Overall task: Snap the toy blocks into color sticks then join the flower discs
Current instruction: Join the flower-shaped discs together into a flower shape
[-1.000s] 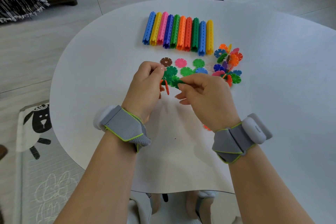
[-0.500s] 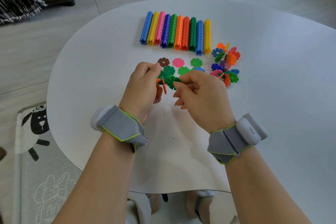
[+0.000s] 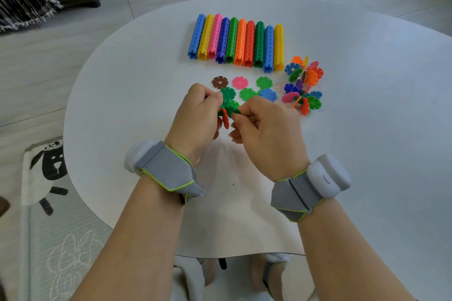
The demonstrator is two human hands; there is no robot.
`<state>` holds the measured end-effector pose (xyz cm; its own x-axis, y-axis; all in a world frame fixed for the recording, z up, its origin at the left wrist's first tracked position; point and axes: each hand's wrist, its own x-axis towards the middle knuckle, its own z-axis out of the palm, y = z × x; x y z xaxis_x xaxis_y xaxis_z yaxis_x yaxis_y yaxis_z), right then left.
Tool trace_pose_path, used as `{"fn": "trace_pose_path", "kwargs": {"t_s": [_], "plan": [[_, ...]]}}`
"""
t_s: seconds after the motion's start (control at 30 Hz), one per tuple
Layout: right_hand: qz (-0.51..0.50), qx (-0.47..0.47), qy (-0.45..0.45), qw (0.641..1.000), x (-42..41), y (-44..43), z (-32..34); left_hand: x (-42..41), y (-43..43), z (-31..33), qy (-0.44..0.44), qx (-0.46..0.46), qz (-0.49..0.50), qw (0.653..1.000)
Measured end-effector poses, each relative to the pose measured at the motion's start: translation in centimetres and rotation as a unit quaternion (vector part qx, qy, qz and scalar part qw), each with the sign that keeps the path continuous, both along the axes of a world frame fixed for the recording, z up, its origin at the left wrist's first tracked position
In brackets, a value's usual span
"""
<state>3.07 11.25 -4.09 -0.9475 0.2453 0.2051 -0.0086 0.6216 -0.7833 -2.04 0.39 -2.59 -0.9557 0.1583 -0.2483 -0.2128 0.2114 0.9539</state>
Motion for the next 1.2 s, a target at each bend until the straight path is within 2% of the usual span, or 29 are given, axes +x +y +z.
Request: {"fn": "trace_pose_path", "kwargs": {"t_s": [0.13,0.27,0.43,0.53,0.73,0.97,1.2], "plan": [[-0.004,-0.009,0.005,1.0,0.1,-0.3,-0.2,-0.1,-0.2,0.0,0.0,-0.007,-0.017,1.0],[-0.04,-0.022,0.041,0.998,-0.2,-0.4,-0.2,0.0,-0.2,0.4,-0.002,0.035,-0.018,0.999],[-0.075,0.056,0.092,0.991,0.2,0.0,0.0,0.3,-1.1,0.2,0.023,0.024,-0.009,0.999],[-0.081,0.072,0.097,0.989,0.7,0.0,0.2,0.8,-1.2,0.4,0.044,0.018,0.002,0.999],[0.0,0.095,-0.036,0.995,2.0,1.9,1.4,1.4,-0.6,0.5,0.019,0.063,0.011,0.998],[0.009,0.177,-0.133,0.975,4.0,5.3,2.2,2.3,0.3,1.3,-0.017,0.078,-0.039,0.996],[0.044,0.165,-0.224,0.959,5.4,6.2,2.2,2.8,1.5,1.8,-0.01,0.059,-0.075,0.995]]}}
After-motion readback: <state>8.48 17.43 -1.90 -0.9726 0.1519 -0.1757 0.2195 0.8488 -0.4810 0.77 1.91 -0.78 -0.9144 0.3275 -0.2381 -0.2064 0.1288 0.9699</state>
